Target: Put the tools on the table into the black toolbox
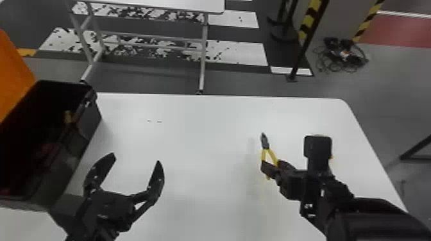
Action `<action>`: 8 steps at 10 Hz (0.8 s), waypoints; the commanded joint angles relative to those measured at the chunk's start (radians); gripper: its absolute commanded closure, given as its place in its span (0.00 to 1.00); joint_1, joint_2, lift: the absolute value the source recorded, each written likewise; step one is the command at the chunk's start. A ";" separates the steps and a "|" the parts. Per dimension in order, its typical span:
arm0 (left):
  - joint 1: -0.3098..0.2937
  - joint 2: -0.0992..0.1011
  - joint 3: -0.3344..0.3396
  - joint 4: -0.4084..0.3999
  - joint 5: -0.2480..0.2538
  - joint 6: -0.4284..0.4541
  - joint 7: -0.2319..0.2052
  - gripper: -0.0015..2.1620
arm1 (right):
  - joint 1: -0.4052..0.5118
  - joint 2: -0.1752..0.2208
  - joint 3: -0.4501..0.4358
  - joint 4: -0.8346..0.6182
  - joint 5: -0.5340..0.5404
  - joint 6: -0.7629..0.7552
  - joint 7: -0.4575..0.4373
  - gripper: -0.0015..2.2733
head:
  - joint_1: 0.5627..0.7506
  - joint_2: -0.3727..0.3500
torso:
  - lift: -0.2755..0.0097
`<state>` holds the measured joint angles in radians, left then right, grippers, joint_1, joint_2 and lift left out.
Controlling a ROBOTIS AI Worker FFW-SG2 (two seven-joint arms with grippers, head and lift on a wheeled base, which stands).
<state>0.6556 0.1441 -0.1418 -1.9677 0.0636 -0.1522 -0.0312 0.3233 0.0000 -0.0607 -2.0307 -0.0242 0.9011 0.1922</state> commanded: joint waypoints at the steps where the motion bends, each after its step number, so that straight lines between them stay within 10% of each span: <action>1: -0.007 -0.003 -0.004 -0.028 0.009 0.026 -0.021 0.01 | 0.042 0.001 0.007 -0.033 0.004 -0.083 0.021 0.99 | 0.70 0.40 | 0.70; 3: -0.027 -0.012 -0.013 -0.074 0.045 0.145 -0.053 0.01 | 0.103 0.001 0.016 -0.077 0.006 -0.187 0.064 0.99 | 0.70 0.40 | 0.70; 8: -0.100 -0.012 0.067 -0.172 0.318 0.467 -0.179 0.01 | 0.203 0.001 0.088 -0.102 0.061 -0.392 0.116 0.99 | 0.70 0.42 | 0.70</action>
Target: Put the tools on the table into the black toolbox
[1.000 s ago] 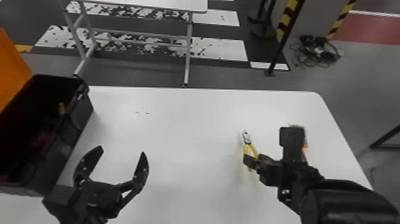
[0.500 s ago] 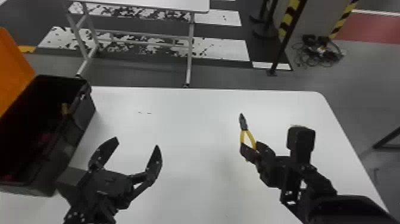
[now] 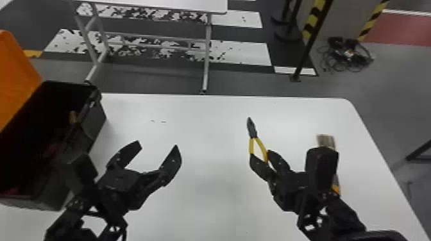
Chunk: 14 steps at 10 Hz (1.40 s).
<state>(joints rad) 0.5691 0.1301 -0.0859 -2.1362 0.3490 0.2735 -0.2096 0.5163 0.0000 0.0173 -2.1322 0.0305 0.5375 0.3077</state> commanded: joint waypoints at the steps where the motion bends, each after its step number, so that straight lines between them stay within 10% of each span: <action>1: -0.043 0.002 0.035 -0.004 0.094 0.112 -0.014 0.01 | 0.025 0.001 0.032 -0.003 0.015 -0.069 0.010 0.99 | 0.70 0.44 | 0.70; 9: -0.169 0.006 0.121 0.019 0.444 0.468 -0.097 0.02 | 0.117 -0.008 0.162 -0.064 0.046 -0.195 0.051 0.99 | 0.70 0.55 | 0.70; 14: -0.193 -0.001 0.080 0.021 0.492 0.517 -0.097 0.03 | 0.149 -0.017 0.236 -0.112 0.055 -0.195 0.053 0.99 | 0.70 0.56 | 0.70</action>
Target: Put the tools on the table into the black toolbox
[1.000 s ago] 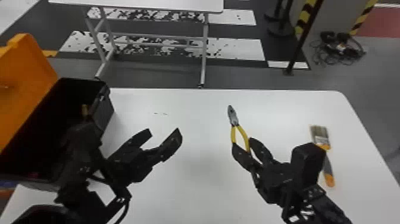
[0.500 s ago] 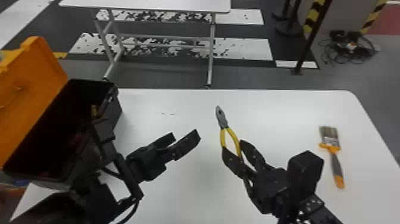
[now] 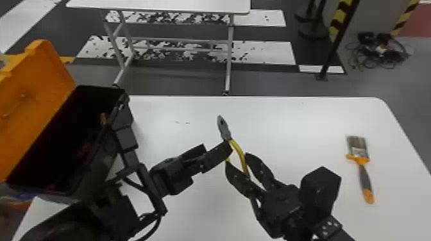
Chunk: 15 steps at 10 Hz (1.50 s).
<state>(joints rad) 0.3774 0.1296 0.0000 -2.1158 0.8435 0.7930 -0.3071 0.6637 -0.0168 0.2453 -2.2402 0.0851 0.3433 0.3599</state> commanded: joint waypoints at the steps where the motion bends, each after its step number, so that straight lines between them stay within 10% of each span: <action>1: -0.002 -0.001 -0.011 0.005 -0.007 0.001 0.000 0.03 | 0.005 0.000 0.022 -0.009 0.001 0.000 0.001 0.99 | 0.70 0.56 | 0.70; 10: -0.026 -0.001 -0.021 0.004 0.023 0.041 0.003 0.10 | -0.010 -0.003 0.055 0.001 0.002 0.024 0.010 0.99 | 0.70 0.59 | 0.70; 14: -0.034 0.001 -0.018 0.002 0.005 0.059 -0.029 0.65 | -0.012 -0.003 0.057 0.001 0.002 0.024 0.010 0.99 | 0.70 0.58 | 0.70; 15: -0.041 0.001 -0.014 0.002 0.000 0.059 -0.036 0.66 | -0.012 -0.003 0.057 0.001 0.002 0.024 0.010 0.99 | 0.70 0.58 | 0.70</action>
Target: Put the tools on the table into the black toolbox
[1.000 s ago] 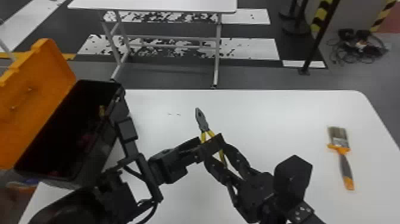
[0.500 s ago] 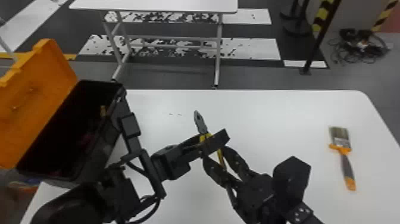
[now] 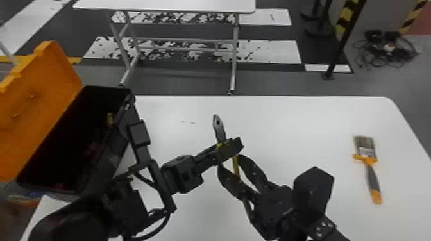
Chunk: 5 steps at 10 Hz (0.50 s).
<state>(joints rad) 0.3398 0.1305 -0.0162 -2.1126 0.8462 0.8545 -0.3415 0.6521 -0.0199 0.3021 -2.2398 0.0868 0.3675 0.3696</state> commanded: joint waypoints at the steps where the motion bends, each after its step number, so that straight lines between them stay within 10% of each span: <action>1: -0.010 -0.002 0.005 -0.001 -0.012 0.031 -0.001 0.90 | 0.001 0.000 0.000 0.000 -0.001 0.000 0.000 0.99 | 0.70 0.58 | 0.70; 3: -0.012 0.000 0.010 -0.001 -0.013 0.031 -0.016 0.95 | 0.001 0.000 0.000 0.002 -0.001 0.000 -0.004 0.94 | 0.70 0.59 | 0.70; 5: -0.012 0.001 0.021 -0.001 -0.016 0.031 -0.019 0.96 | 0.006 0.002 -0.001 0.005 -0.004 -0.003 -0.027 0.59 | 0.70 0.59 | 0.70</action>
<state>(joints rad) 0.3283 0.1311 0.0012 -2.1131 0.8301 0.8860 -0.3533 0.6558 -0.0195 0.3022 -2.2366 0.0844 0.3655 0.3421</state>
